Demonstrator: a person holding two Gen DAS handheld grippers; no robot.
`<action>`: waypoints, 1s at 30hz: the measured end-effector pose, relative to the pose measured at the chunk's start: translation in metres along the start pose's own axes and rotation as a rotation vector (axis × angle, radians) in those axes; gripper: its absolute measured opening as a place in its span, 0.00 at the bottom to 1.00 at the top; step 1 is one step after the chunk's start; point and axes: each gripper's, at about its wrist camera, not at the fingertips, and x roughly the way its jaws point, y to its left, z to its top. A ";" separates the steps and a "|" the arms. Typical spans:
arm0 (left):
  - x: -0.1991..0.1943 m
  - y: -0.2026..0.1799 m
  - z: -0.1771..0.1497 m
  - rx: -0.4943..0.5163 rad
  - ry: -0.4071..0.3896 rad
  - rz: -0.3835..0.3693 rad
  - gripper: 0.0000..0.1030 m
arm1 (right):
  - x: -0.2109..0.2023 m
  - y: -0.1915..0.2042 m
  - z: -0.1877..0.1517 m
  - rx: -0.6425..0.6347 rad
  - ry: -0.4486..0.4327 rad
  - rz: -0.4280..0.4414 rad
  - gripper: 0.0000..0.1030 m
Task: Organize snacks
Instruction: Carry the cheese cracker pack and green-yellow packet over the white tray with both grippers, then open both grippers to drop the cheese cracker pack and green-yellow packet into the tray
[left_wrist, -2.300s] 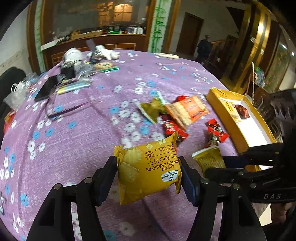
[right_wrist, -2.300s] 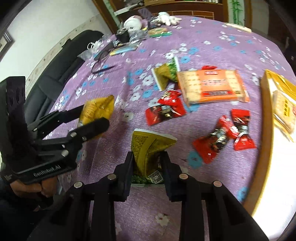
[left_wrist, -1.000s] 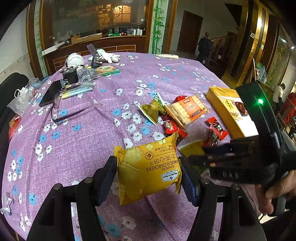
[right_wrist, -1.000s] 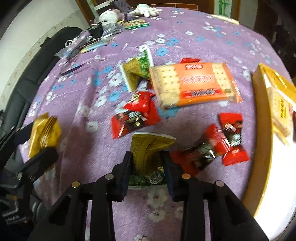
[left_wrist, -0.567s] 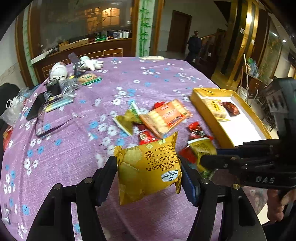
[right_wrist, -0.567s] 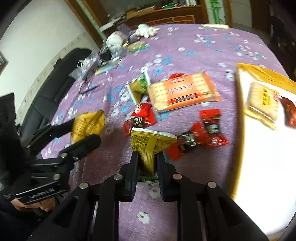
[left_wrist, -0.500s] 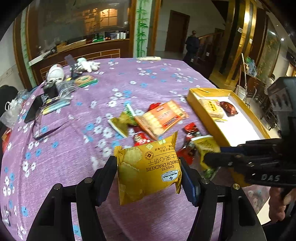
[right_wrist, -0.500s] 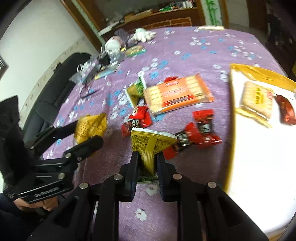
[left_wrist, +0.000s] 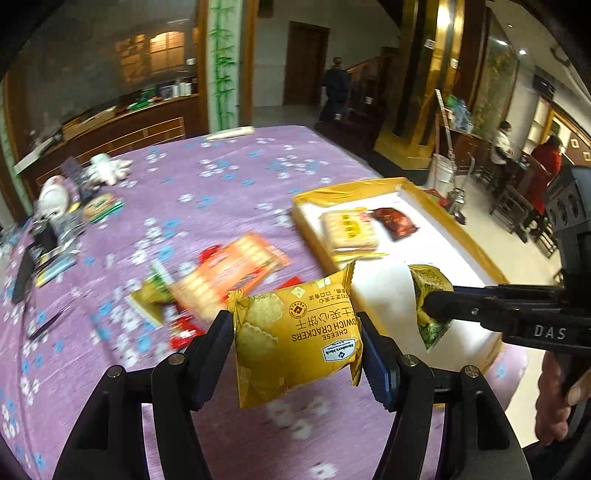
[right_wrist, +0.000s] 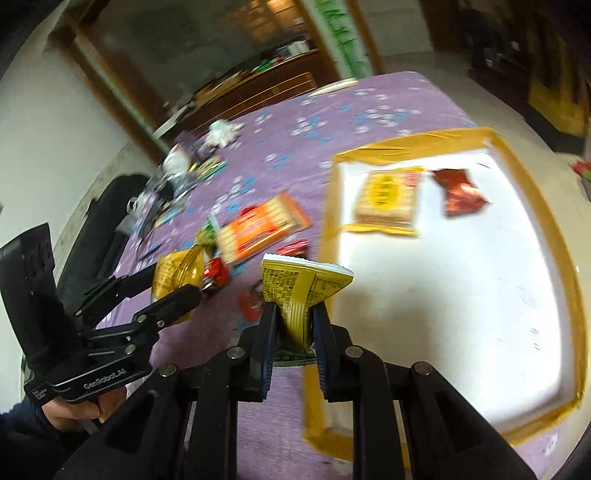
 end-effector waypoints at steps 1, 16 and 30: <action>0.003 -0.007 0.004 0.007 0.001 -0.012 0.67 | -0.004 -0.008 0.000 0.024 -0.008 -0.007 0.18; 0.043 -0.092 0.021 0.159 0.055 -0.103 0.67 | -0.029 -0.075 -0.006 0.180 -0.050 -0.092 0.18; 0.079 -0.118 0.026 0.193 0.082 -0.092 0.67 | -0.025 -0.107 0.005 0.190 -0.028 -0.130 0.18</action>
